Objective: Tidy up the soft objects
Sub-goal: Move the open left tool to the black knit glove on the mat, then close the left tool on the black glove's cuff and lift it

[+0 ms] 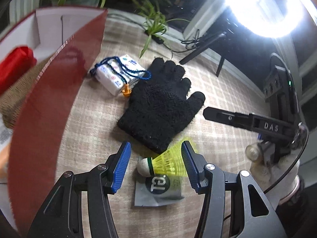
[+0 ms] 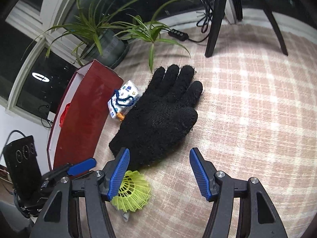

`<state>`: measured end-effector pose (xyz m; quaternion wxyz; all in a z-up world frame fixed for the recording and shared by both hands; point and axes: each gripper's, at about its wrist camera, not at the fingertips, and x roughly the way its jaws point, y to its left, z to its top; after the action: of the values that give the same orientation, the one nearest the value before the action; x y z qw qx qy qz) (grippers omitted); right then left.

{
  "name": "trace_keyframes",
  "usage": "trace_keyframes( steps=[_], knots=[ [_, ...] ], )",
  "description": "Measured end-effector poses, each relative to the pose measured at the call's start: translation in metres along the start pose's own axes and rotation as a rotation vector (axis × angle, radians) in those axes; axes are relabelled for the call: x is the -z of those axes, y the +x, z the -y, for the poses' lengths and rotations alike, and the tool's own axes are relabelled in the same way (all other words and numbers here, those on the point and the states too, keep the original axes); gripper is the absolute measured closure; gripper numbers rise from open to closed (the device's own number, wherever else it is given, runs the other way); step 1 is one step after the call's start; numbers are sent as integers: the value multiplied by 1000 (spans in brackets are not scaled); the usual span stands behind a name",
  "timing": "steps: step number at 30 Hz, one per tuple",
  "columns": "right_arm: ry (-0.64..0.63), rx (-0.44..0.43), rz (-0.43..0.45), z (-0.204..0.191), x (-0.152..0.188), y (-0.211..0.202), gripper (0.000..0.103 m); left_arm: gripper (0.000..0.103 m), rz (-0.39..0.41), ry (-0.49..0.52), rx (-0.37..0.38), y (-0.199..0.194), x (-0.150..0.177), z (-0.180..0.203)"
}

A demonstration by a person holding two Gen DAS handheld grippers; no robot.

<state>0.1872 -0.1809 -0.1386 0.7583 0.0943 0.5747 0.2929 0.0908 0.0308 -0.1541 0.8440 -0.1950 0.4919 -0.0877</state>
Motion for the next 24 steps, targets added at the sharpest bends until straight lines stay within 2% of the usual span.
trace_keyframes(
  steps=[12, 17, 20, 21, 22, 24],
  knots=[
    [30, -51, -35, 3, -20, 30, 44, 51, -47, -75, -10, 38, -19, -8],
    [32, -85, -66, 0, -23, 47, 46, 51, -51, -42, -8, 46, -27, -4],
    [40, -102, -70, -1, -23, 54, 55, 52, -49, -25, -9, 51, -31, 0],
    [35, -100, -69, -2, -24, 55, 66, 56, -48, -20, -11, 52, -32, 1],
    [30, -103, -86, -5, -24, 59, 80, 64, -48, -15, -16, 52, -33, 2],
    [25, -99, -94, -8, -22, 63, 90, 77, -53, -7, -21, 55, -35, 4]
  ],
)
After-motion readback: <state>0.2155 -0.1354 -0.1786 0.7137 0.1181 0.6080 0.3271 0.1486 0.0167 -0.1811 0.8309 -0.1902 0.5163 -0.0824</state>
